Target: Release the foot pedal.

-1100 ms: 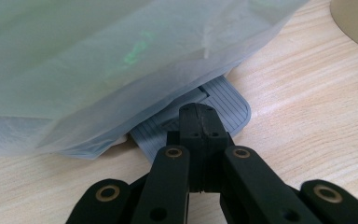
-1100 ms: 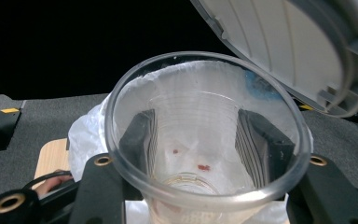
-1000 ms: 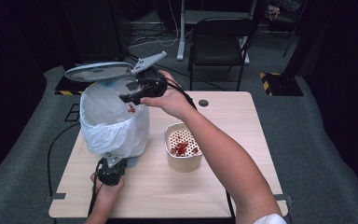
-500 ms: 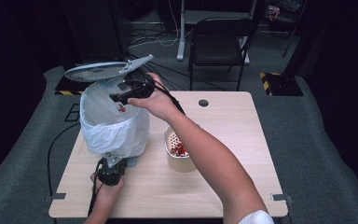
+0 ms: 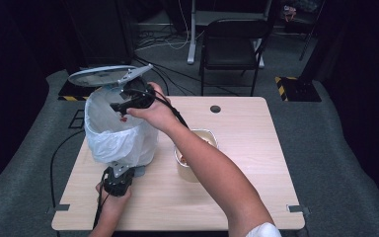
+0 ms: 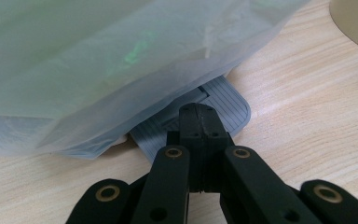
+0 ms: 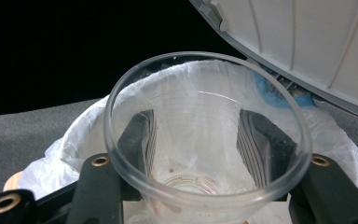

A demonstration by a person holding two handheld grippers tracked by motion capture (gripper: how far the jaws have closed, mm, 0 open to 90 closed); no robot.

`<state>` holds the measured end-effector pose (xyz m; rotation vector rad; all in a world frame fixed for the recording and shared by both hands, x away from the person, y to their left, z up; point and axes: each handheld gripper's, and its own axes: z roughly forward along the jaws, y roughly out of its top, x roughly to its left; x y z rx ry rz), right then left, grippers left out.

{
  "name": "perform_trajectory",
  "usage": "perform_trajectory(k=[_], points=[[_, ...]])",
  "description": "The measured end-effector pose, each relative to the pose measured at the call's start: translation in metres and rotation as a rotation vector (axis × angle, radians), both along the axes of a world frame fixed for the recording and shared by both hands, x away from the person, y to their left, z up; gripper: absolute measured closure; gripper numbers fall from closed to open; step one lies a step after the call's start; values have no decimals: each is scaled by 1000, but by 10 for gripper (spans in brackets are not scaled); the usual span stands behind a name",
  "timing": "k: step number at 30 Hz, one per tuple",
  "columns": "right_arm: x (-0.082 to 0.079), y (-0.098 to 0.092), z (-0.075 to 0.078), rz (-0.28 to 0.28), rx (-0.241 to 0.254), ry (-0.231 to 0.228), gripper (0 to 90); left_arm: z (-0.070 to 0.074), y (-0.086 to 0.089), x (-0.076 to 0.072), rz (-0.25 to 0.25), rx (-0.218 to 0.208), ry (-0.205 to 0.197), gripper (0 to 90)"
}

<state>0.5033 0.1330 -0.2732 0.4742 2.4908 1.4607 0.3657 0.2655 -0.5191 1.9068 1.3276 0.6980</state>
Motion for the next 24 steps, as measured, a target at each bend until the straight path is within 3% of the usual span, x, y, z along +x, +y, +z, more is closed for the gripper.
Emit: perform_trajectory(k=[5,8,11,14,24], points=[[-1,4,-2,-11,0,7,459,-1,-3,-1,23,-38,11,900],[-3,7,-4,-22,3,-1,439,0,-1,0,1,-16,0,900],[-5,13,-7,-57,21,5,334,0,-1,0,2,-19,3,900],[-9,19,-11,-104,23,5,131,0,-1,0,0,-17,4,900],[-10,13,-17,-100,-23,30,85,0,-1,-1,9,-36,26,900]])
